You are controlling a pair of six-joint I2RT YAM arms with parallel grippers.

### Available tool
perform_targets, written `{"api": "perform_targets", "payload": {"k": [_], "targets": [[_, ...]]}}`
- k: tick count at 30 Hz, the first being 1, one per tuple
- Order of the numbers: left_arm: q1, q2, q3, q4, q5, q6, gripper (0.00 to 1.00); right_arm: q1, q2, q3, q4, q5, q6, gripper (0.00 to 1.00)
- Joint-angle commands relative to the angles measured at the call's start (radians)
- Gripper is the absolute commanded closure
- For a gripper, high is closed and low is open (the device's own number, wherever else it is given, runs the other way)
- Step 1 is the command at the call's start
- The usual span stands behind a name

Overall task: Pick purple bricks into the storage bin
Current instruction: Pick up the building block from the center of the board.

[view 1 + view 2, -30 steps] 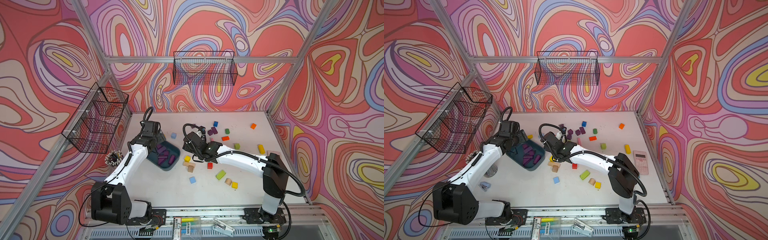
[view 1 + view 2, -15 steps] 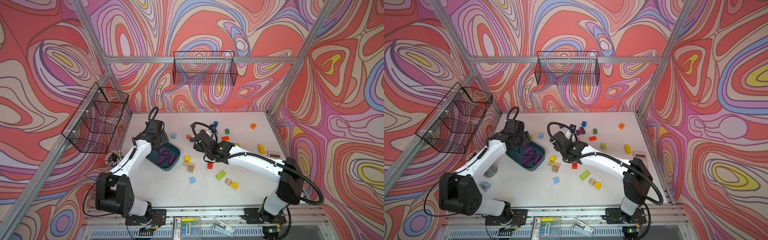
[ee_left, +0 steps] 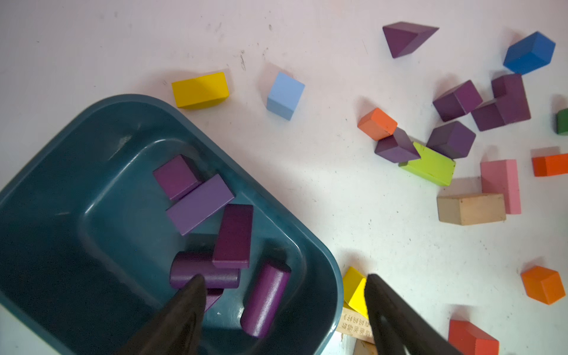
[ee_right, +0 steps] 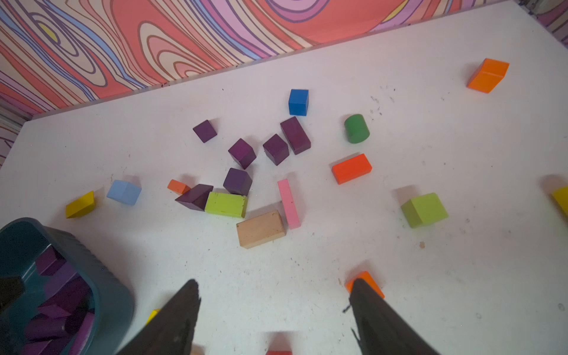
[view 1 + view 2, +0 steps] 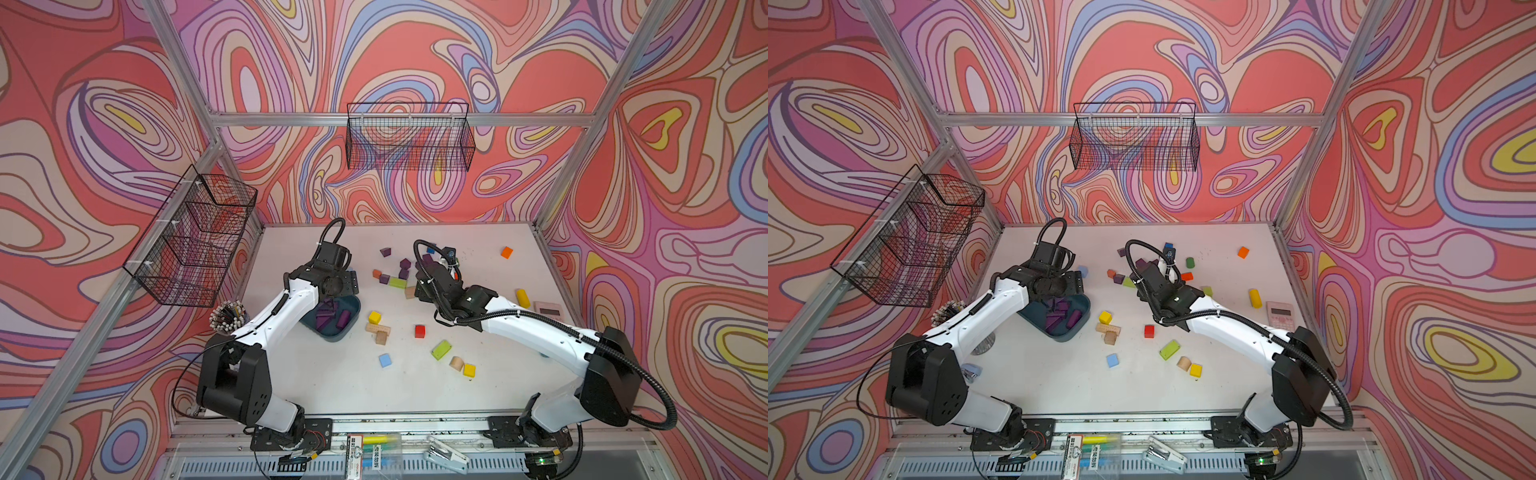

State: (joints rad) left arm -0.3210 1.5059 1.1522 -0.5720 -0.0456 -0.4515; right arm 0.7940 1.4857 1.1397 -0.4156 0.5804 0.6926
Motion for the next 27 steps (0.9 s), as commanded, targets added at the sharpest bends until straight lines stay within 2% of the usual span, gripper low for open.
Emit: {"api": "perform_targets", "payload": {"k": [1,7,16,20,24,27], "targets": [[-0.003,0.014,0.029,0.017,0.103,0.062,0.20,-0.013,-0.040,-0.071,0.179,0.031,-0.132,0.20],[-0.028,0.058,0.074,0.021,0.212,0.104,0.22,-0.057,0.000,-0.124,0.350,0.055,-0.156,0.21],[-0.060,0.251,0.215,-0.017,0.233,0.214,0.23,-0.099,0.073,-0.107,0.529,0.110,-0.292,0.21],[-0.064,0.278,0.235,0.005,0.233,0.229,0.23,-0.145,0.079,-0.127,0.535,0.025,-0.291,0.22],[-0.066,0.298,0.247,0.017,0.231,0.216,0.23,-0.152,0.070,-0.134,0.536,-0.103,-0.353,0.23],[-0.077,0.324,0.272,0.003,0.217,0.205,0.24,-0.151,0.069,-0.125,0.495,-0.138,-0.395,0.23]]}}
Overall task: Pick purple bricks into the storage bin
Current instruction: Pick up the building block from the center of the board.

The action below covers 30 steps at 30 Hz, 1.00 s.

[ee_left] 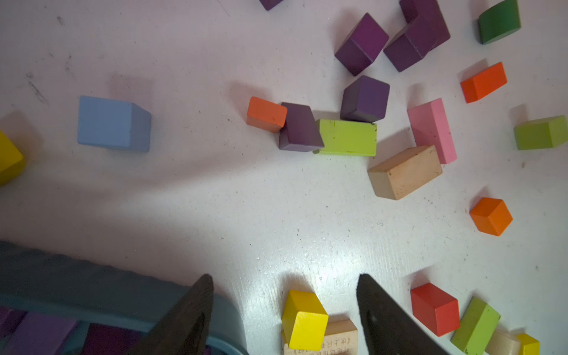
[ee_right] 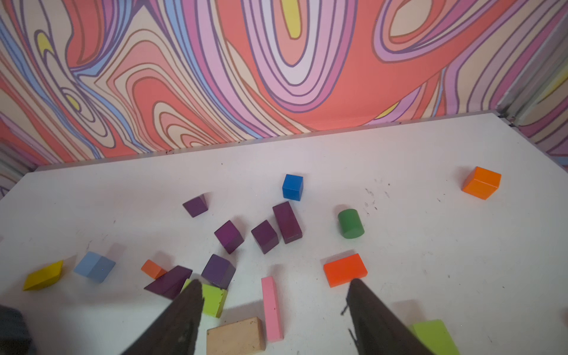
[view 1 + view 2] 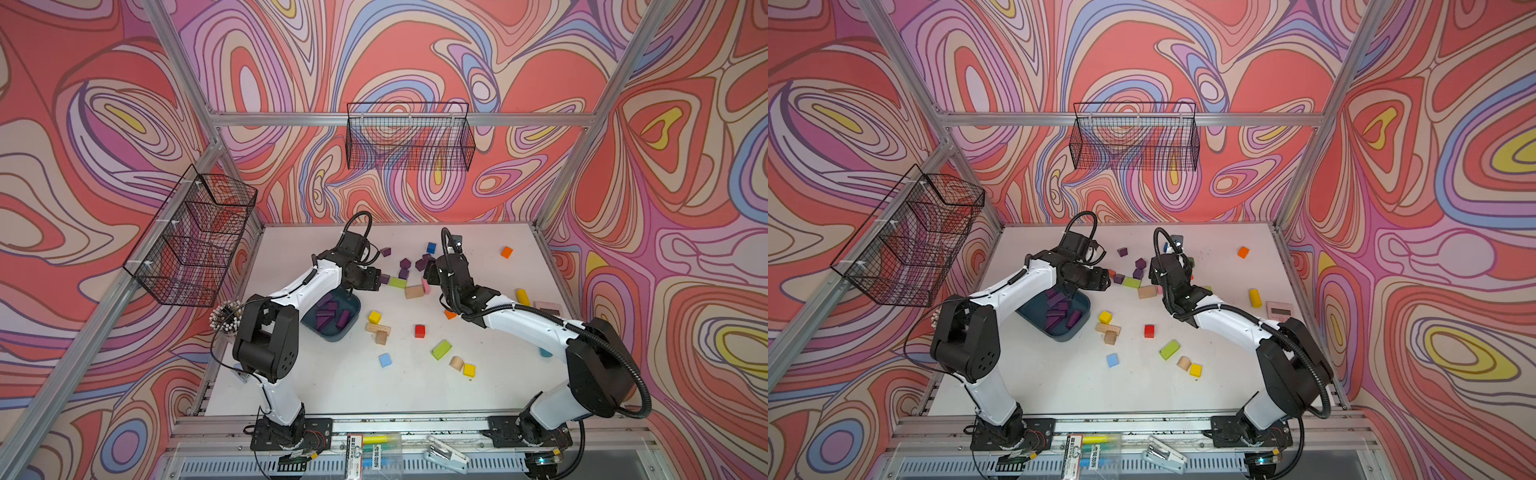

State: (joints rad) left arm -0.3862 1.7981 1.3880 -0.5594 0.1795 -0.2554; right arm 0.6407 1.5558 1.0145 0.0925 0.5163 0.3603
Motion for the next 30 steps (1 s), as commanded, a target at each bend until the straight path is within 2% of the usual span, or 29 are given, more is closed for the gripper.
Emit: {"api": "perform_targets", "payload": {"k": [1,10,18,30], "targets": [[-0.018,0.041,0.049,-0.019,-0.017,0.007,0.24,0.002,-0.001,-0.002,-0.017,-0.089,-0.075,0.23],[-0.086,0.099,0.121,-0.014,-0.083,0.049,0.25,0.001,0.044,0.018,-0.015,-0.121,-0.091,0.23],[-0.088,0.166,0.190,-0.038,-0.132,0.088,0.25,-0.007,0.033,-0.014,0.032,-0.124,-0.085,0.22],[-0.090,0.253,0.221,-0.006,-0.121,0.065,0.27,-0.028,0.029,-0.042,0.079,-0.163,-0.057,0.22]]}}
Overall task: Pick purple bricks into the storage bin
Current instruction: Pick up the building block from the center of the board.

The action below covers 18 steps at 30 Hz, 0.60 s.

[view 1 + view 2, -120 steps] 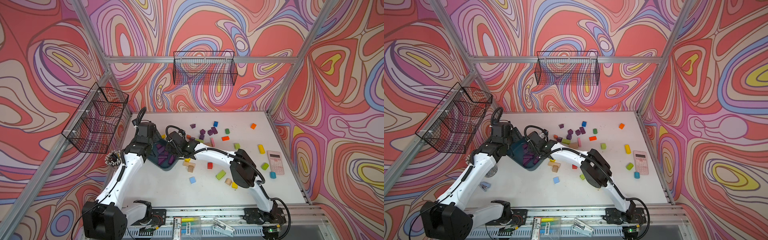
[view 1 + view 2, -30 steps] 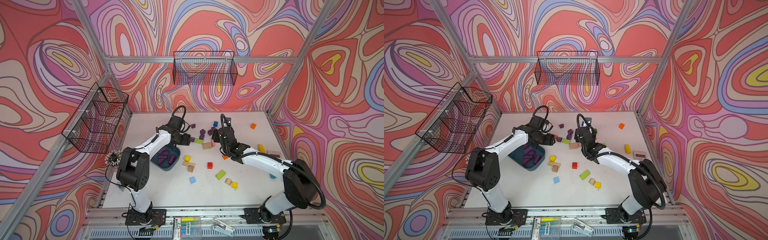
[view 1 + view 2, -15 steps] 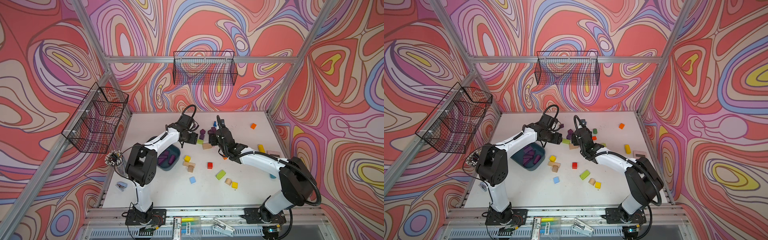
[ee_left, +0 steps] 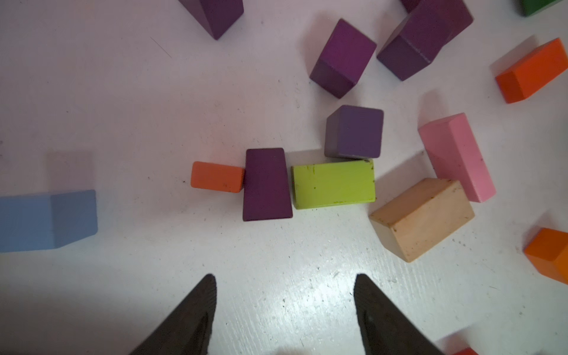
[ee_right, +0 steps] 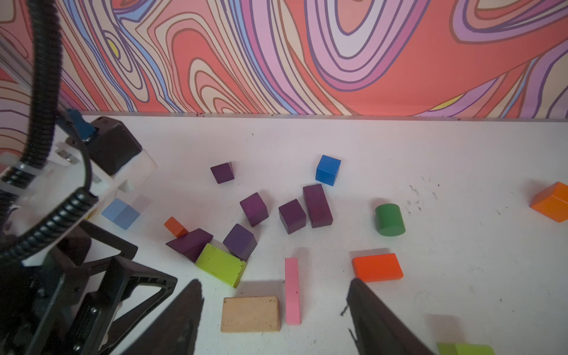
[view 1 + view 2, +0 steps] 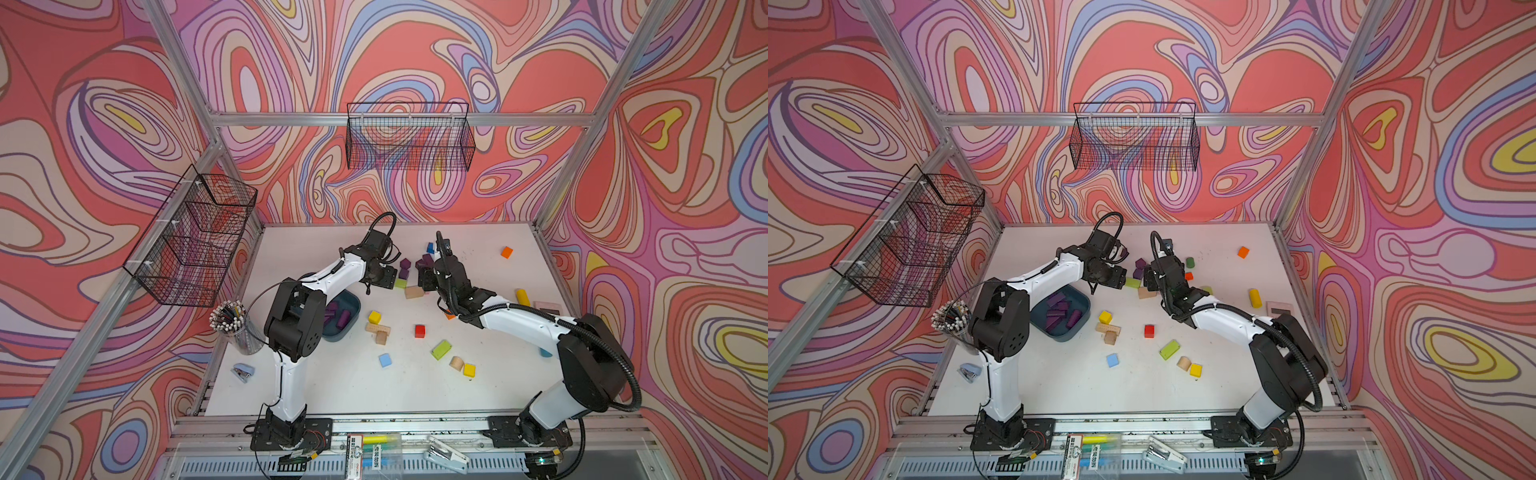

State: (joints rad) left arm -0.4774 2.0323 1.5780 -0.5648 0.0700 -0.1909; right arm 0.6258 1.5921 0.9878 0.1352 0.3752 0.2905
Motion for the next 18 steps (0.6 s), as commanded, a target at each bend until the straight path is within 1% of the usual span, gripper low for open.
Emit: {"api": "perform_targets", "payload": {"k": [1,18], "targets": [[0.001,0.026,0.034,0.003,-0.013,-0.001,0.27,-0.014,-0.003,-0.015,0.037,-0.026,0.013,0.23],[0.000,0.158,0.165,-0.031,-0.043,-0.004,0.30,-0.022,0.020,-0.003,0.052,-0.060,0.012,0.23]]}}
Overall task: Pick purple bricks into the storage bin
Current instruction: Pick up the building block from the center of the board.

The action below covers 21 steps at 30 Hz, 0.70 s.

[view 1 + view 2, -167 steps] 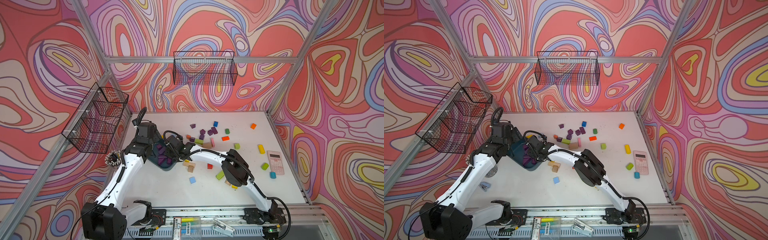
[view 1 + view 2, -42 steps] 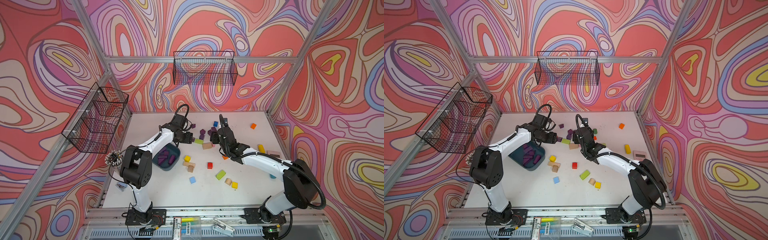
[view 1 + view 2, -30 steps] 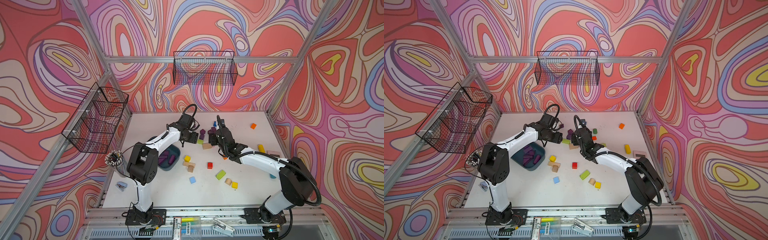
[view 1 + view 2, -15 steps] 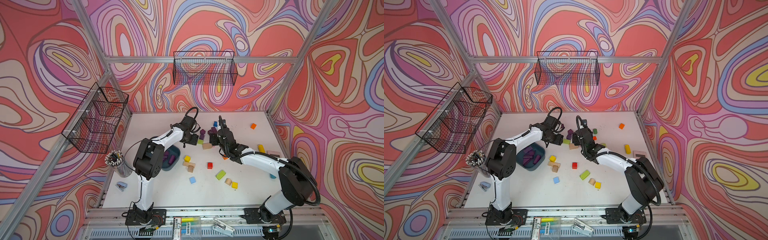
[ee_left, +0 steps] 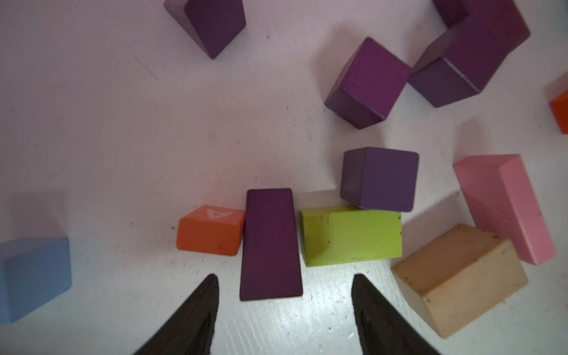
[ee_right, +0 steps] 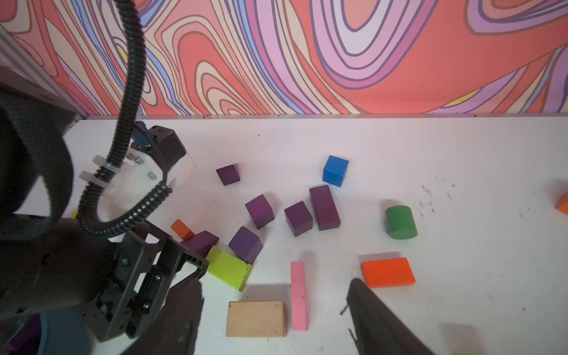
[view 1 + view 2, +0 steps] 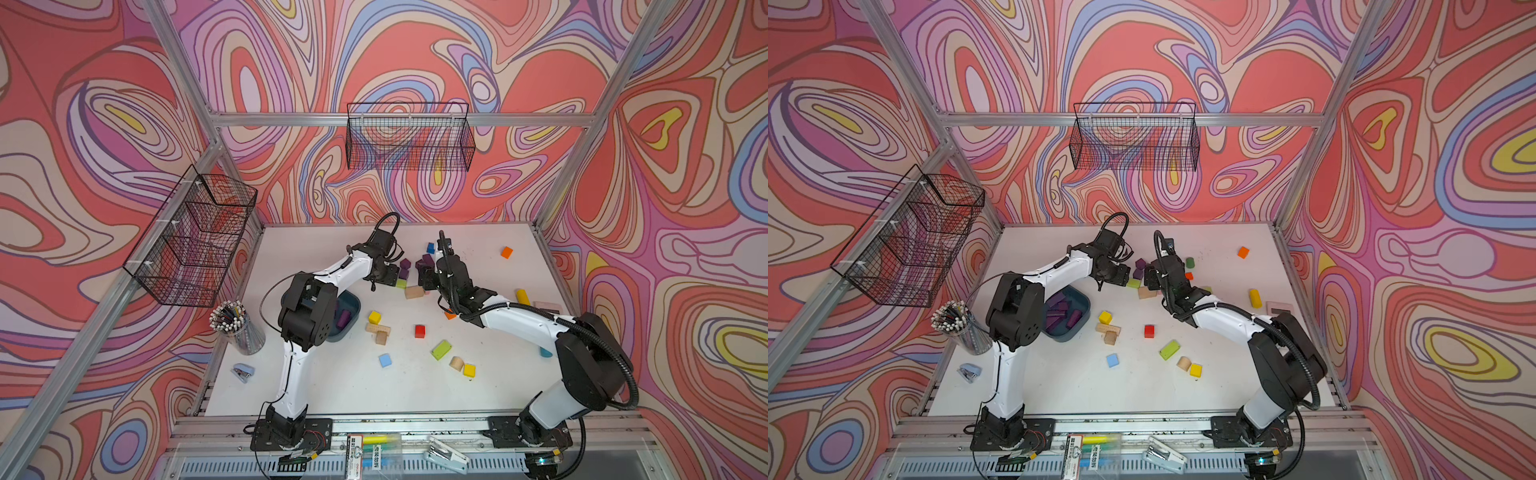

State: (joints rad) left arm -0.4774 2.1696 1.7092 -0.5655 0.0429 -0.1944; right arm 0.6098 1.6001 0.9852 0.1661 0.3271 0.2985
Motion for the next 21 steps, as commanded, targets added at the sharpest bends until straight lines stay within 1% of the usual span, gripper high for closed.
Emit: {"api": "perform_targets", "payload": {"k": [1,5,9,14,21], "targets": [[0.001,0.025,0.041,-0.033,-0.017,0.000,0.30,-0.006,0.014,0.001,0.021,-0.012,0.004,0.22],[0.002,0.045,0.064,-0.048,-0.021,-0.004,0.34,-0.010,0.023,0.008,0.013,-0.012,0.000,0.22],[0.000,0.060,0.080,-0.062,-0.018,-0.005,0.40,-0.011,0.026,0.010,0.013,-0.015,0.001,0.22],[0.001,0.064,0.087,-0.070,-0.022,-0.004,0.44,-0.012,0.027,0.010,0.016,-0.017,0.002,0.22],[0.001,0.059,0.084,-0.081,-0.032,-0.010,0.45,-0.016,0.029,0.010,0.018,-0.021,0.002,0.23]]}}
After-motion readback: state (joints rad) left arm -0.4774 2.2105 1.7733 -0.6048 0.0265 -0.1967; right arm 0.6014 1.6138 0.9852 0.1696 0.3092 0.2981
